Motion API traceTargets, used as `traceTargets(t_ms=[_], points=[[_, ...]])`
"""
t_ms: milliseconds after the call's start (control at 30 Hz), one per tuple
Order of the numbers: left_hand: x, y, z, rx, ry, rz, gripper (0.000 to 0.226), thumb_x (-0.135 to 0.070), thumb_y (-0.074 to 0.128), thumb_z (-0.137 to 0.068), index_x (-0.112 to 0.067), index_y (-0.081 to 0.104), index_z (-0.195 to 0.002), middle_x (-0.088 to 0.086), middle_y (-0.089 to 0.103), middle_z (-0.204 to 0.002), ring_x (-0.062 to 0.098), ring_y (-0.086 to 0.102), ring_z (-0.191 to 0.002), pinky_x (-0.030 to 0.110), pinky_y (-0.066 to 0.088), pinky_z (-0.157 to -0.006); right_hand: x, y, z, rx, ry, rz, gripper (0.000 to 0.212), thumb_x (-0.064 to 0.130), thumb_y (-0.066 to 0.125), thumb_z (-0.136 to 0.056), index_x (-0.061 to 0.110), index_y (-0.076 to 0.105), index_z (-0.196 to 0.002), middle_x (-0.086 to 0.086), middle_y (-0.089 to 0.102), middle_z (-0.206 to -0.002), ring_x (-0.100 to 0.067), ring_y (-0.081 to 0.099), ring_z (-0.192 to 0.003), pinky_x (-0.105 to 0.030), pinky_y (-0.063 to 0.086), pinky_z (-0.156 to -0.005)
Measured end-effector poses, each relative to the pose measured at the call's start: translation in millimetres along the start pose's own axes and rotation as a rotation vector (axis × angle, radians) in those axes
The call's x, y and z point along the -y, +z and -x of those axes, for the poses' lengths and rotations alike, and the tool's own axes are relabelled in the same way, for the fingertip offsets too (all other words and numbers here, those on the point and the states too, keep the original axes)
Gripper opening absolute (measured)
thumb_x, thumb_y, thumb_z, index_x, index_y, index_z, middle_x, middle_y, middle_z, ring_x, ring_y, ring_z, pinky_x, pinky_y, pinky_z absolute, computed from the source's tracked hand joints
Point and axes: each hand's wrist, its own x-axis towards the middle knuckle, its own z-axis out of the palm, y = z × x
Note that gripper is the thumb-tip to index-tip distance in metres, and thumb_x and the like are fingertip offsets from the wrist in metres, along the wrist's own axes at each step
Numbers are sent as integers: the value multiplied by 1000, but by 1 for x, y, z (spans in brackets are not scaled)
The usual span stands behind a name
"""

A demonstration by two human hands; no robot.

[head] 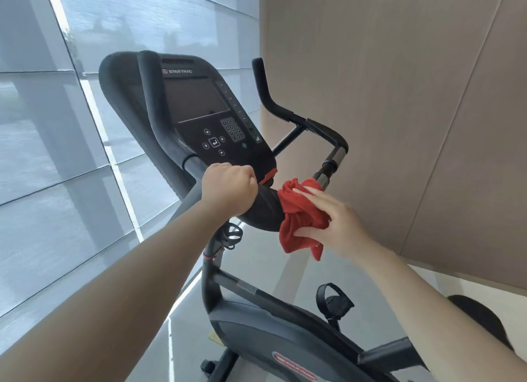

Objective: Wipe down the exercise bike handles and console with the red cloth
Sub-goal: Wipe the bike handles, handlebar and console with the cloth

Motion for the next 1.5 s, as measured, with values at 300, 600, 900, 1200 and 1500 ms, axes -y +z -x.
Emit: traceTargets(t_ms=[300,600,900,1200,1500], points=[[49,-11,-23,156,211,188,40,-37,31,-95,-17,62,-80,1,64,-82,25,57,-87,33,43,-68,33,20,3,-126,55,77,74,24,83,-65,32,50,-131,25,43,-133,1,41,-127,-13,30,-105],[121,-5,-44,-90,540,2,77,-50,-5,-80,-19,64,-70,-3,66,-76,20,61,-80,29,42,-69,62,35,-8,-242,322,-154,52,14,75,-75,39,55,-117,24,55,-120,5,51,-113,-15,37,-99],[114,0,-36,-191,452,59,57,-37,22,-93,-13,58,-56,-3,45,-49,23,49,-55,23,20,-48,101,84,-15,-416,432,104,49,44,48,-91,33,38,-138,11,32,-145,-8,27,-136,-33,28,-109],[117,0,-36,-228,541,108,51,-17,57,-74,-19,17,-43,-6,21,-35,20,36,-27,18,31,-43,118,90,-29,-430,376,200,36,30,48,-95,29,49,-131,13,46,-136,-5,38,-124,-19,28,-100],[115,11,-41,-246,507,143,50,-33,18,-87,-14,29,-43,-5,30,-40,23,41,-45,30,39,-65,114,93,-45,-464,442,165,34,28,46,-96,25,53,-129,8,50,-136,-12,42,-128,-30,31,-108]])
